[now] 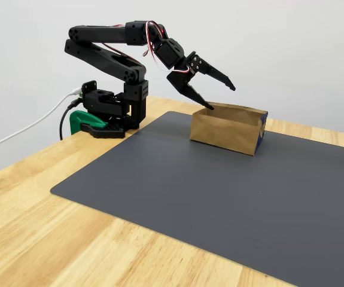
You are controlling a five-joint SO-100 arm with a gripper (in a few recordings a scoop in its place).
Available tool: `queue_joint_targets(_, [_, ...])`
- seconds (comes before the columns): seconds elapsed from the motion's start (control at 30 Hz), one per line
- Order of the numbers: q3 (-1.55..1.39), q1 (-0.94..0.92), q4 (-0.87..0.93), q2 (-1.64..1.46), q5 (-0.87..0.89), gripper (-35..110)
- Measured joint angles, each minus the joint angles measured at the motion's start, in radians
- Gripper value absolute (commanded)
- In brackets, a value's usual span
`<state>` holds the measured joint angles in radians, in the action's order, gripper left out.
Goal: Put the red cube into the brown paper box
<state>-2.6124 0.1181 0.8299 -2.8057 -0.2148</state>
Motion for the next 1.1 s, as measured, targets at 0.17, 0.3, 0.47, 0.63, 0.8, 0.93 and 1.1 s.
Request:
queue_joint_targets(0.17, [-0.009, -0.064, 0.074, -0.117, 0.000, 0])
queue_joint_targets(0.3, [-0.009, -0.083, 0.179, -0.215, -0.017, 0])
queue_joint_targets(0.47, [-0.026, -0.135, 0.331, -0.307, 0.072, 0])
queue_joint_targets(0.63, [-0.028, -0.273, 0.373, -0.336, 0.081, 0])
queue_joint_targets(0.8, [-0.028, -0.367, 0.380, -0.336, 0.064, 0])
queue_joint_targets(0.93, [-0.028, -0.364, 0.380, -0.336, 0.048, 0])
queue_joint_targets(1.1, [-0.028, -0.362, 0.380, -0.336, 0.044, 0])
